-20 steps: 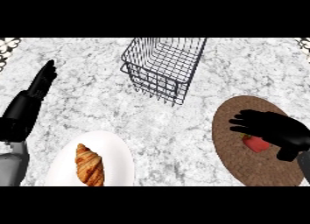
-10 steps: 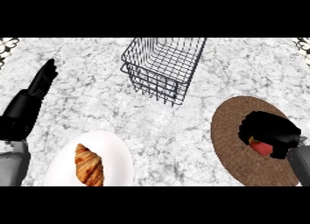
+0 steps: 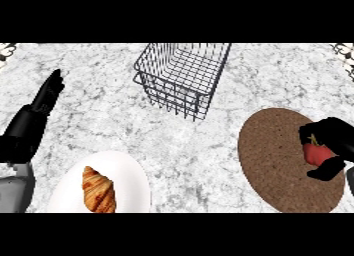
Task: Pick the bell pepper from the placemat and place it in the basket
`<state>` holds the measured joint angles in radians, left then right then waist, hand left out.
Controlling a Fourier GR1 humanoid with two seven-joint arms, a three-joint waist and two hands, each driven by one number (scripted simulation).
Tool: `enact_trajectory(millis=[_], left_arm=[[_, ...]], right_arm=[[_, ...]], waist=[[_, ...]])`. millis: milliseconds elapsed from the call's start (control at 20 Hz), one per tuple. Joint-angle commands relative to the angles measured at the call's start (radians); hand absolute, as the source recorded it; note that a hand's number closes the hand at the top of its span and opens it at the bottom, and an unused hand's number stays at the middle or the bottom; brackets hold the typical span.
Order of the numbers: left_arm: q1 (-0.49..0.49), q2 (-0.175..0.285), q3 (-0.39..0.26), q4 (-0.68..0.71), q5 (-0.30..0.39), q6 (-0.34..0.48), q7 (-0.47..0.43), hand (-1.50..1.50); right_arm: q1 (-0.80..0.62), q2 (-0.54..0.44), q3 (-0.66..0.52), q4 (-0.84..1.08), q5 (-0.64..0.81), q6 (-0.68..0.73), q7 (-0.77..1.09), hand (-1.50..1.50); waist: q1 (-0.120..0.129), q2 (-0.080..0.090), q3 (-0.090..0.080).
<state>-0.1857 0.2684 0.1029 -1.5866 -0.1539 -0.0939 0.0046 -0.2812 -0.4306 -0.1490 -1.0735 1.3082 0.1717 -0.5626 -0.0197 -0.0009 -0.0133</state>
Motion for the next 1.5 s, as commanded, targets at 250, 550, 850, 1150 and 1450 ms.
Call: enact_trajectory(millis=[250, 550, 850, 1150, 1450], left_arm=[[-0.027, -0.013, -0.015, -0.008, -0.004, 0.001, 0.043, 0.0], [0.001, 0.014, 0.014, 0.018, 0.015, -0.025, -0.019, 0.0], [0.003, 0.002, -0.005, -0.005, -0.01, -0.012, 0.007, 0.0], [-0.03, 0.007, 0.013, 0.039, 0.007, -0.03, 0.001, 0.0], [-0.077, 0.011, 0.016, 0.055, 0.002, -0.032, 0.026, 0.0]], right_arm=[[-0.167, 0.12, -0.265, 0.005, -0.002, -0.037, 0.636, 1.5], [-0.327, 0.217, -0.388, -0.146, -0.236, -0.145, 0.592, 1.5], [-0.538, 0.204, -0.394, -0.287, -0.39, 0.015, 0.663, 1.5], [-0.719, 0.208, -0.314, -0.288, -0.443, 0.123, 0.785, 1.5], [-0.932, 0.305, -0.235, -0.267, -0.457, 0.19, 1.04, 1.5]], waist=[[0.022, -0.001, 0.013], [0.018, -0.007, 0.013], [0.017, -0.008, 0.012], [0.024, 0.0, 0.013], [0.026, 0.0, 0.012]])
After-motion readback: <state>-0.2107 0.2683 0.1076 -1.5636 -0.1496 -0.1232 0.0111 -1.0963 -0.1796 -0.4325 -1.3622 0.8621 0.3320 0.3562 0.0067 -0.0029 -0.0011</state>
